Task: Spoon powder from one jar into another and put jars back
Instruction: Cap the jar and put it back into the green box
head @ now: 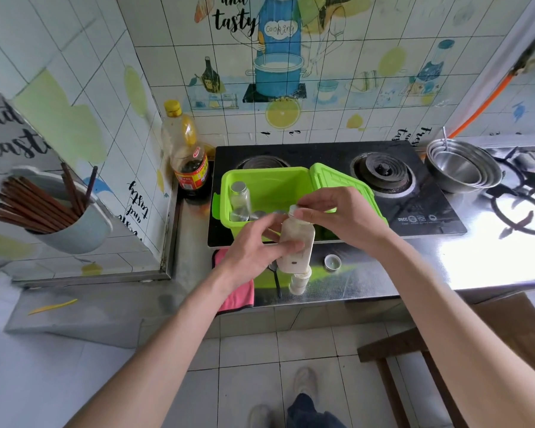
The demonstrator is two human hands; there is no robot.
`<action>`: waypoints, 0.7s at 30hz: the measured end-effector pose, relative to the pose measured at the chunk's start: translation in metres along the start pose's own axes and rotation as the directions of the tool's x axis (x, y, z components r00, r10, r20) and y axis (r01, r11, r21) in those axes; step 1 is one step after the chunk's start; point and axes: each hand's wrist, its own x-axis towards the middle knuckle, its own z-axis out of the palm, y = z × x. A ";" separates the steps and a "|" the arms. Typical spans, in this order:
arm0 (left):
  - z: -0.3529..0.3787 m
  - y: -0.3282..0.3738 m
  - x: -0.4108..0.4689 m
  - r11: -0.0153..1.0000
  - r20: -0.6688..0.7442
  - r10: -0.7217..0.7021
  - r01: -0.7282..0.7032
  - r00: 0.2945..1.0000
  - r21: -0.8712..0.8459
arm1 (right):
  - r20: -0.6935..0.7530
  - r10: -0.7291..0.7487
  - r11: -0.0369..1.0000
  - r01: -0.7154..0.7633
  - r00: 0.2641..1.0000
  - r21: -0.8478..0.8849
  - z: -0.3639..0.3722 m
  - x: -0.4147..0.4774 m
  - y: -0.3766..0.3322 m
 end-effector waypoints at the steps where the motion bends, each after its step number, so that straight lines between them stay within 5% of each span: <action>1: 0.001 0.001 0.001 1.000 -0.013 0.003 -0.003 1.000 0.025 | -0.029 0.005 1.000 -0.006 1.000 -0.029 0.001 0.001 -0.001; 8: 0.012 0.002 0.008 0.980 -0.166 0.031 0.003 0.986 0.200 | -0.223 0.113 0.965 -0.161 0.968 -0.209 0.012 0.006 -0.006; 13: 0.006 -0.001 0.011 0.968 -0.150 0.068 -0.028 0.986 0.251 | -0.213 0.112 0.950 -0.167 0.971 -0.264 0.002 0.004 -0.012; 17: 0.004 0.000 0.013 0.971 -0.158 0.083 -0.044 0.984 0.236 | -0.228 0.098 0.989 -0.120 0.969 -0.086 -0.005 0.006 -0.008; 21: 0.008 0.008 0.014 0.976 -0.150 0.096 -0.064 0.984 0.208 | -0.020 0.177 0.964 -0.170 0.984 0.203 -0.004 0.005 -0.013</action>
